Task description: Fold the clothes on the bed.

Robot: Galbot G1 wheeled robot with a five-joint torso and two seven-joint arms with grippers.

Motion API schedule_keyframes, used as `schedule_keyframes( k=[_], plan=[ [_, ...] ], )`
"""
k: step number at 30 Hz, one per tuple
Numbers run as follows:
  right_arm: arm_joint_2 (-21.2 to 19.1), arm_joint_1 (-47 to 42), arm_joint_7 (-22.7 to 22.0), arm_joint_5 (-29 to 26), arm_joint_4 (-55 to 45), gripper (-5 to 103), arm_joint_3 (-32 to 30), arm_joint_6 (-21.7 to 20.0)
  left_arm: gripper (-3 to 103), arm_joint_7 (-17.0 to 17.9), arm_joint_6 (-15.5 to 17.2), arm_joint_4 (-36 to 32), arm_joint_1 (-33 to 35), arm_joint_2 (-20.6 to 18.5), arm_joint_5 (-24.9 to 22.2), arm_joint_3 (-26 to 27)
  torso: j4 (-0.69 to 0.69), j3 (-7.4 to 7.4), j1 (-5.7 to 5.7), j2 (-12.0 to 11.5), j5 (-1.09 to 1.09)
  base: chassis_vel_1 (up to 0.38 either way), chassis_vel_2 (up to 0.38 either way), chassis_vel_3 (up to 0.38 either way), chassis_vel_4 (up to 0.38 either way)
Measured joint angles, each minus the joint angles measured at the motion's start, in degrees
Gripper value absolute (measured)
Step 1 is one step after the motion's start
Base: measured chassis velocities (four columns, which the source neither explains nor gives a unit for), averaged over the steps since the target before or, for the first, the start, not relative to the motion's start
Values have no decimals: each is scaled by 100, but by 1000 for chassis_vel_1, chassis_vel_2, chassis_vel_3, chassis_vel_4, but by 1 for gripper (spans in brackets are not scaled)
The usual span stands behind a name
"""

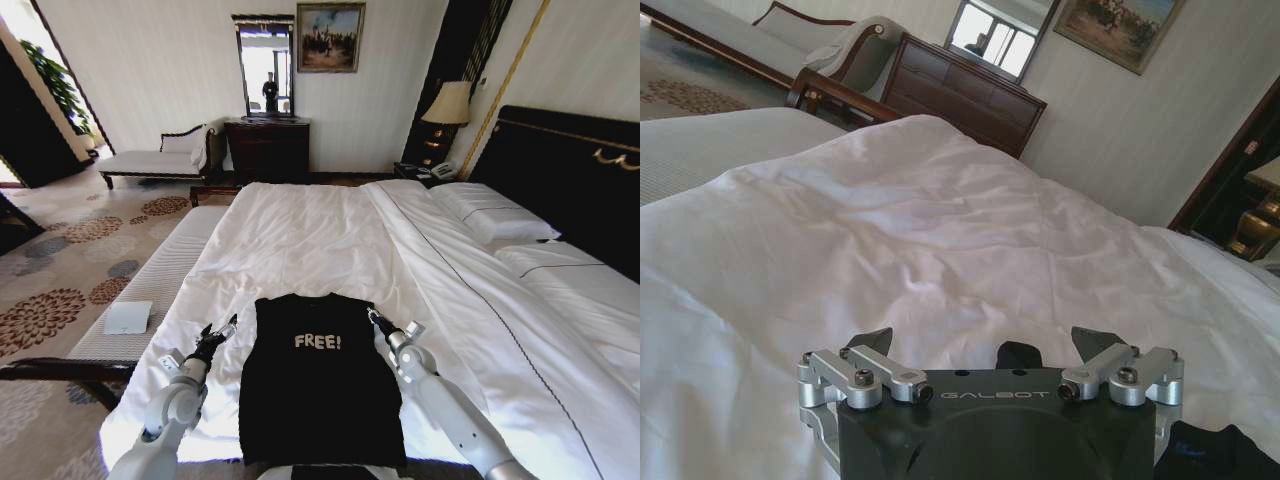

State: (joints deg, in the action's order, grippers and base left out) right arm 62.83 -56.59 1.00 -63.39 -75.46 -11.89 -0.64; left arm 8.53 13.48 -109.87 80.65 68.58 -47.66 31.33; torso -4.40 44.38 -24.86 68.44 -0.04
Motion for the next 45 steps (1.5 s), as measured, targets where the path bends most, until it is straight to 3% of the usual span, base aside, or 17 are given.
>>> schedule_keyframes(
  k=[4, 11, 18, 23, 31, 33, 36, 39, 42, 45],
  plan=[
    [-7, -15, 22, 14, -125, 1, -16, 193, 100, 65, 122, 448, -583, -104, -171, -232, 0, 0, 0, 0, 0, 0, 0, 0, 0],
    [0, -19, -68, 30, -279, 0, -53, 329, 100, 69, 258, 1300, -1521, -146, -404, -546, 0, 0, 0, 0, -1, 0, 0, 0, 0],
    [77, -72, -160, 227, -328, 0, -108, 380, 100, 27, 283, 2514, -2401, 129, -422, -1057, 0, 0, 0, 0, 0, 0, 0, 0, 0],
    [75, -124, -190, 291, -347, 0, -148, 399, 103, -52, 262, 2794, -2554, 308, -368, -1179, 0, 0, -1, 0, 0, 0, 0, 0, 0],
    [50, -175, -198, 347, -360, 0, -185, 432, 92, -152, 191, 3100, -2702, 509, -195, -1294, 1, 0, 0, 0, 0, 0, 0, 0, 0],
    [41, -178, -209, 349, -367, 0, -188, 435, 76, -162, 171, 3208, -2767, 588, -152, -1310, 0, 0, 0, 0, 1, 0, 0, 0, 0],
    [37, -179, -213, 353, -367, 0, -189, 436, 70, -181, 158, 3268, -2800, 626, -141, -1311, 0, 0, 0, 0, 1, 0, 0, 0, 0],
    [37, -179, -217, 368, -365, 0, -186, 438, 54, -203, 146, 3339, -2814, 661, -134, -1308, 0, 0, 0, 0, 0, 0, 0, 0, 0],
    [41, -177, -219, 373, -348, 0, -178, 440, 49, -220, 132, 3355, -2800, 676, -131, -1298, 0, 0, 0, 0, 0, 0, 0, 0, 0],
    [52, -158, -220, 379, -322, 0, -172, 445, 32, -226, 112, 3354, -2754, 690, -130, -1272, 0, 0, 0, 0, 0, 0, 0, 0, 0]
  ],
)
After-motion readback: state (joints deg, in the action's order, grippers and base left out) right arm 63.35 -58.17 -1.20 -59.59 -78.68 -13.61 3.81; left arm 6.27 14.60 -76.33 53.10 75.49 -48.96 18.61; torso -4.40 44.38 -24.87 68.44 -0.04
